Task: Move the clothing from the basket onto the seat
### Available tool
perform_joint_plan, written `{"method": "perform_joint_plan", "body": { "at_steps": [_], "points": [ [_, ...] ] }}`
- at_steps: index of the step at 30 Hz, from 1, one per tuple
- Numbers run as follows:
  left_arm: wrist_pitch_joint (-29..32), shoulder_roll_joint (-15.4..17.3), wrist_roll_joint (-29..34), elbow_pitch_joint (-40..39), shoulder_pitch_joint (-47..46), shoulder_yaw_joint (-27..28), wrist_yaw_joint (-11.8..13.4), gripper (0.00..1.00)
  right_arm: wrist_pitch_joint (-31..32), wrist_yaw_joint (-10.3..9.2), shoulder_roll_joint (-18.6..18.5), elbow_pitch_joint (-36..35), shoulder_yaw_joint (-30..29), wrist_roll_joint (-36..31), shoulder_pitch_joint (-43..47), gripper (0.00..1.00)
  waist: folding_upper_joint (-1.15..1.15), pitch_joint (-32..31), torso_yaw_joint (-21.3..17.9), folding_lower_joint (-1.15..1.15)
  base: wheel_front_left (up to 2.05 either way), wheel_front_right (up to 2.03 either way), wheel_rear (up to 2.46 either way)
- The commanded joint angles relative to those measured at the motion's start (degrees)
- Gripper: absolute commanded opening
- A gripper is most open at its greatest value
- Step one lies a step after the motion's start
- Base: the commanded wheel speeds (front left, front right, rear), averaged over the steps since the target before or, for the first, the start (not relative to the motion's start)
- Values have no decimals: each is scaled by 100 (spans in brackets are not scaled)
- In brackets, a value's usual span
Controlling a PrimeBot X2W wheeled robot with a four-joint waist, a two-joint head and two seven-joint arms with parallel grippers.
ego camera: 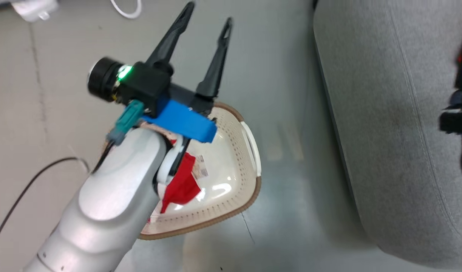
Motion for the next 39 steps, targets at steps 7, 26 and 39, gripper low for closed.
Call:
{"method": "perform_joint_plan", "body": {
  "at_steps": [7, 26, 39],
  "points": [
    [-16, -75, 330, -303, 1148, 1095, -64, 100, -1, -2, 246, 101, 703, -11, 438, 100, 0, -1106, 721, 1, 0, 0, 0],
    [-17, -560, 1121, -480, 3701, 2935, -734, 100, -1, -2, 877, 418, 912, 109, 2191, 100, 0, -2742, 1099, 1, 0, 0, 0],
    [-17, -690, 1382, -525, 4529, 3428, -1123, 100, -1, -2, 1126, 360, 779, 185, 2997, 100, 0, -3121, 1097, 1, 0, 0, 0]
  ]
}}
